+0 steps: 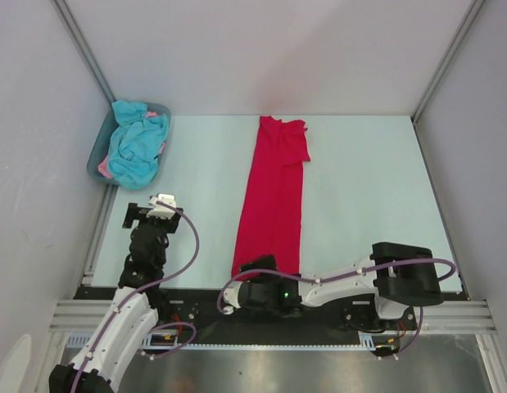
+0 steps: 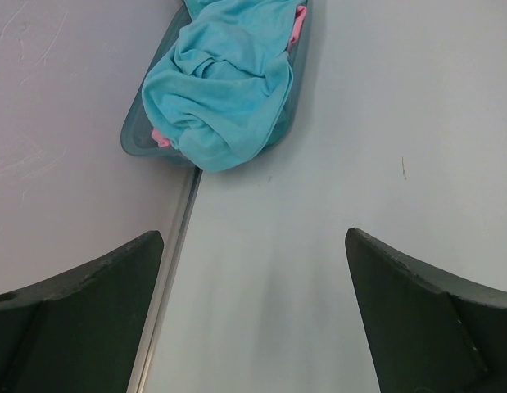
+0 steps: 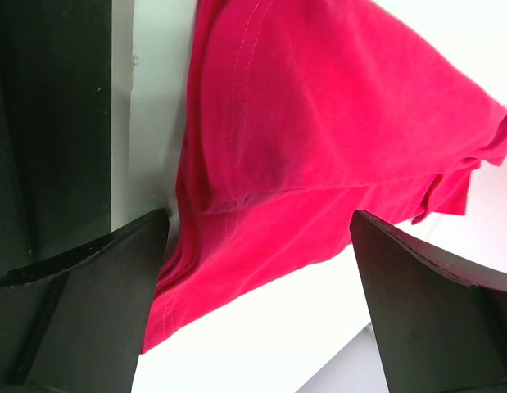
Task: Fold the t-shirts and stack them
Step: Fold the tshirt
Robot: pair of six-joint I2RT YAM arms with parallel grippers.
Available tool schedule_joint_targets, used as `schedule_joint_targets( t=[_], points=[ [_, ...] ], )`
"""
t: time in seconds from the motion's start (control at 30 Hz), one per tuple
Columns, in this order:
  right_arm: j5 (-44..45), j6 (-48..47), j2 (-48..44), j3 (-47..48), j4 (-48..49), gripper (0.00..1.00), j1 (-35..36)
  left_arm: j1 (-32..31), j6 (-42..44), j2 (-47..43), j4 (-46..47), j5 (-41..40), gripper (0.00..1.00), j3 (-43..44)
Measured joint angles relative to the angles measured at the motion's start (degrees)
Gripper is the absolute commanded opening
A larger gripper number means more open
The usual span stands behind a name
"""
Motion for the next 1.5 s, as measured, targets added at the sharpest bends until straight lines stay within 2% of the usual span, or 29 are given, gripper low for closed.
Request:
schedule_joint_targets(
  t=[0.13, 0.33, 0.43, 0.47, 0.5, 0.53, 0.8, 1.03, 1.17, 1.5],
  points=[
    [1.3, -1.5, 0.6, -0.7, 2.8, 0.92, 0.0, 0.0, 0.0, 0.0, -0.2, 0.0, 1.0, 0.0],
    [4.3, -4.0, 2.7, -2.7, 8.7, 0.67, 0.3, 0.0, 0.0, 0.0, -0.5, 0.0, 1.0, 0.0],
    [4.9, -4.9, 3.8, -3.3, 10.0, 0.33, 0.4, 0.0, 0.0, 0.0, -0.5, 0.0, 1.0, 0.0],
    [4.8, -5.1, 4.2, -3.5, 10.1, 0.25, 0.4, 0.0, 0.0, 0.0, -0.5, 0.0, 1.0, 0.0],
    [4.6, -5.1, 4.6, -3.8, 10.1, 0.07, 0.4, 0.0, 0.0, 0.0, -0.5, 0.0, 1.0, 0.0],
    [4.7, -5.6, 5.0, -4.0, 10.0, 0.0, 0.4, 0.0, 0.0, 0.0, -0.5, 0.0, 1.0, 0.0],
    [5.0, -6.2, 5.5, -3.5, 8.9, 0.0, 0.2, 0.0, 0.0, 0.0, -0.5, 0.0, 1.0, 0.0],
    [0.2, -3.7, 1.8, 6.1, -2.5, 0.0, -2.2, 0.0, 0.0, 0.0, -0.5, 0.1, 1.0, 0.0],
    [-0.7, -2.8, -1.9, 10.6, -5.6, 0.0, -3.2, 0.0, 0.0, 0.0, -0.5, 0.1, 1.0, 0.0],
    [-1.6, -2.9, -3.6, 11.5, -9.9, 0.0, -3.9, 0.0, 0.1, 0.0, -0.5, 0.1, 1.0, 0.0]
  ],
)
